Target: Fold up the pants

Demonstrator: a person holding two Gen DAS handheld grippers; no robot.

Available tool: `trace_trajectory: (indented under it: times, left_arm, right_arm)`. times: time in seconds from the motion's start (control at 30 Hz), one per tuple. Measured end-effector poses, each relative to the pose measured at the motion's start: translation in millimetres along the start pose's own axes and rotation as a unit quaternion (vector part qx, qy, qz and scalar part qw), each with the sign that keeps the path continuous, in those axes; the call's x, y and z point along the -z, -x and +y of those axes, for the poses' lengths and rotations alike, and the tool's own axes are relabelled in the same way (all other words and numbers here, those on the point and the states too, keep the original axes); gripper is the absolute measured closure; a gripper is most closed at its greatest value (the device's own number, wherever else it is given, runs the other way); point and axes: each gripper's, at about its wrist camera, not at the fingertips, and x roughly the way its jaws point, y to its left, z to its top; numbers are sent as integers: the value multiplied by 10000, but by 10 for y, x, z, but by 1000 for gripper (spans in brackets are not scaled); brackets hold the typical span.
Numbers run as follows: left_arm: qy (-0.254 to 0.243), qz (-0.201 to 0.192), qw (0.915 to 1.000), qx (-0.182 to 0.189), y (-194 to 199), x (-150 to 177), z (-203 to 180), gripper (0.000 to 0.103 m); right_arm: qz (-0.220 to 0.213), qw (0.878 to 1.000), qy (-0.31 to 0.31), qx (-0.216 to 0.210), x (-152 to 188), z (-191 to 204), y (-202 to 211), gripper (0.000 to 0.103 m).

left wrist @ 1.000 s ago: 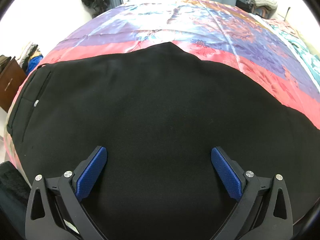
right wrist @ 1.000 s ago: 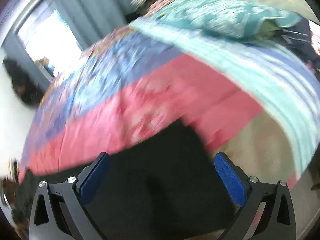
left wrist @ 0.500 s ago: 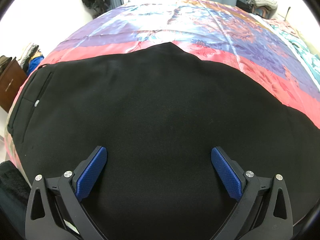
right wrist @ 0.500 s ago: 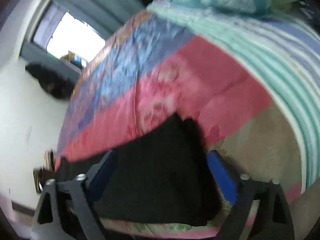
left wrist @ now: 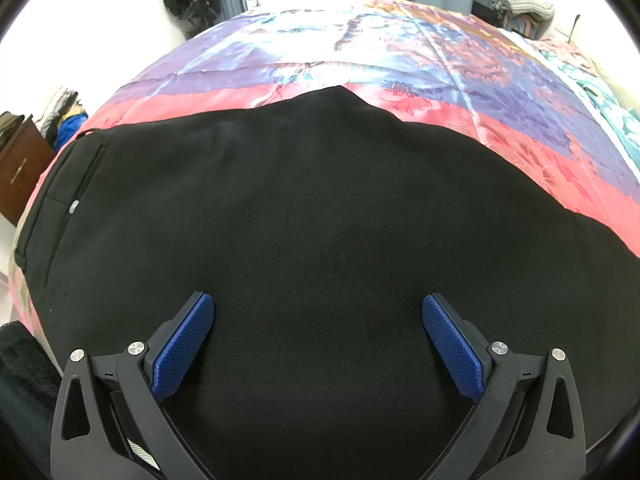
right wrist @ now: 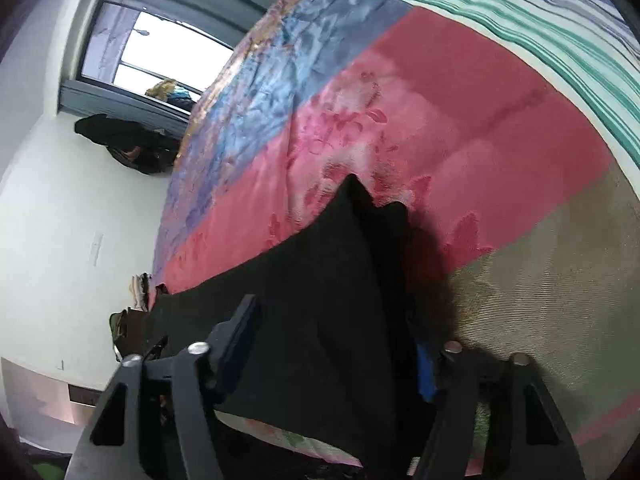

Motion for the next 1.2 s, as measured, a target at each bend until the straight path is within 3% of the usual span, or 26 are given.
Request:
trace_trajectory:
  times: [0.07, 0.17, 0.2, 0.3, 0.5, 0.6, 0.73, 0.8, 0.87, 0.93, 0.97, 1.0, 1.07, 1.13, 1.2]
  left_arm:
    - [1, -1, 10000, 0, 0, -1, 1, 0]
    - [-1, -2, 10000, 1, -1, 1, 0, 0]
    - [-1, -5, 10000, 1, -1, 1, 0, 0]
    - [3, -17, 10000, 1, 3, -10, 5, 0]
    - [43, 20, 10000, 1, 0, -37, 8, 0]
    - [50, 1, 10000, 17, -4, -38, 11, 0]
    - [12, -3, 10000, 97, -5, -30, 26, 0]
    - [-24, 24, 9998, 177, -2, -36, 37, 0]
    - [-90, 55, 9995, 300, 9, -38, 58, 1]
    - [-162, 99, 9989, 421, 37, -34, 78, 1]
    - [-199, 124, 9986, 471, 65, -32, 93, 1]
    - [-215, 133, 9984, 507, 109, -23, 115, 1]
    - [-161, 127, 9981, 585, 202, -6, 162, 2]
    - [33, 33, 9962, 865, 368, 3, 219, 2]
    - [146, -84, 9921, 1245, 542, -2, 191, 2]
  right_arm:
    - [73, 9998, 44, 153, 1, 5, -25, 52]
    - [147, 9998, 87, 134, 17, 45, -12, 80]
    - [129, 9998, 73, 93, 15, 51, 0, 84]
    - [-27, 9997, -31, -229, 16, 118, 82, 87]
    - [-340, 9886, -181, -1454, 193, 659, 85, 87]
    - [-323, 9763, -159, -2132, 311, 1178, -185, 87]
    - [-134, 9652, -17, -2611, 515, 1963, -825, 87]
    - [-47, 9679, 185, -2507, 652, 2342, -1194, 87]
    - [31, 9767, 472, -2095, 843, 2767, -1668, 82]
    - [280, 9871, 877, -1311, 1066, 3118, -2117, 59]
    - [456, 9881, 1077, -999, 1174, 3221, -2271, 31]
    - [664, 9860, 1363, -693, 1293, 3336, -2400, 26]
    - [615, 9803, 1834, -405, 1423, 3395, -2326, 26]
    - [176, 9706, 2400, -13, 1563, 3362, -2037, 25]
    - [-372, 9597, 2744, 477, 1676, 3210, -1658, 13]
